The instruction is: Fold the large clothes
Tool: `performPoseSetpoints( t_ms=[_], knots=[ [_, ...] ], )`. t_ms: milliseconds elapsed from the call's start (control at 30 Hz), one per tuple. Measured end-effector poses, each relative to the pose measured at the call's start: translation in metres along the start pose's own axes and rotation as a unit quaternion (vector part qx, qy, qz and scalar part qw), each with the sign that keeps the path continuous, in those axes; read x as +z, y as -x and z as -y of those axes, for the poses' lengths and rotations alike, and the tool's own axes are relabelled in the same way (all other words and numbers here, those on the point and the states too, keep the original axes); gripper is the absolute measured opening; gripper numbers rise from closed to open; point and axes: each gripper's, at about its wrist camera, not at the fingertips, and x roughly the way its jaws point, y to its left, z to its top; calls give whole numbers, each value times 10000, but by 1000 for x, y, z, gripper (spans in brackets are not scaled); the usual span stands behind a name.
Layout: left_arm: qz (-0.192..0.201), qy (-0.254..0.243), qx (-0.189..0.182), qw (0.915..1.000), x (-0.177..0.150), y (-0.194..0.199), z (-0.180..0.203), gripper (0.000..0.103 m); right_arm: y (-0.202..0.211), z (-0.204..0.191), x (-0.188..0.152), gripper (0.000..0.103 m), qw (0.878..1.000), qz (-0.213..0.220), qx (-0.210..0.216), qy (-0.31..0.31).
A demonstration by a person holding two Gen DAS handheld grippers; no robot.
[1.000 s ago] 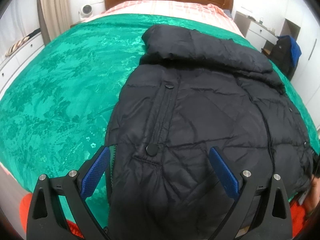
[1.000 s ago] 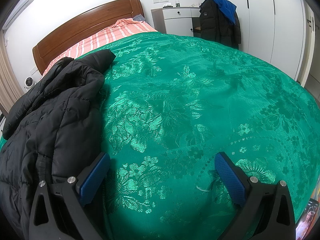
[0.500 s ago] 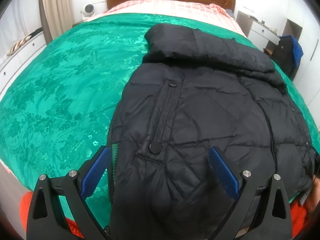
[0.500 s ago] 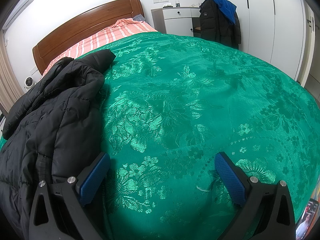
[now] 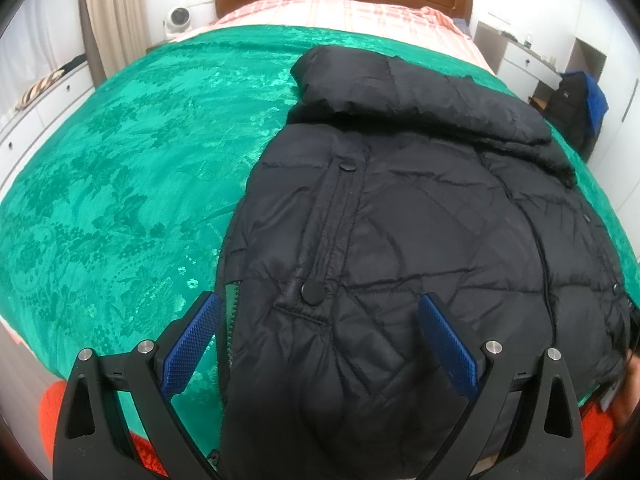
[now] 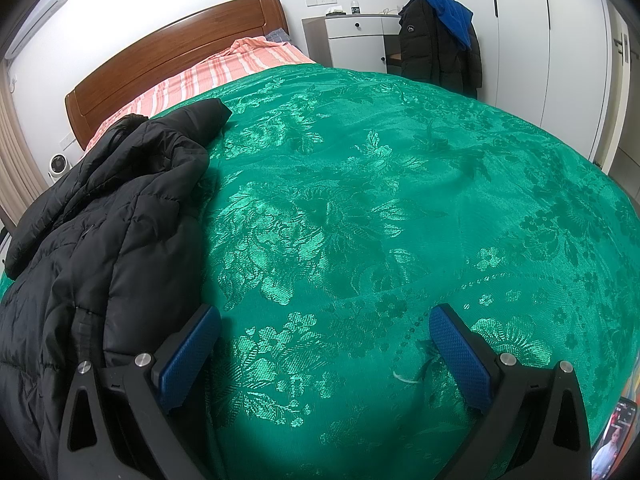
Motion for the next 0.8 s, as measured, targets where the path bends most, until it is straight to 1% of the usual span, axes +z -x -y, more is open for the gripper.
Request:
performPoseSetpoints(
  t_ms=[800],
  knots=[
    [-25, 20, 8, 10000, -1, -1, -1, 100, 0, 0, 0, 103, 10000, 1, -3, 3]
  ],
)
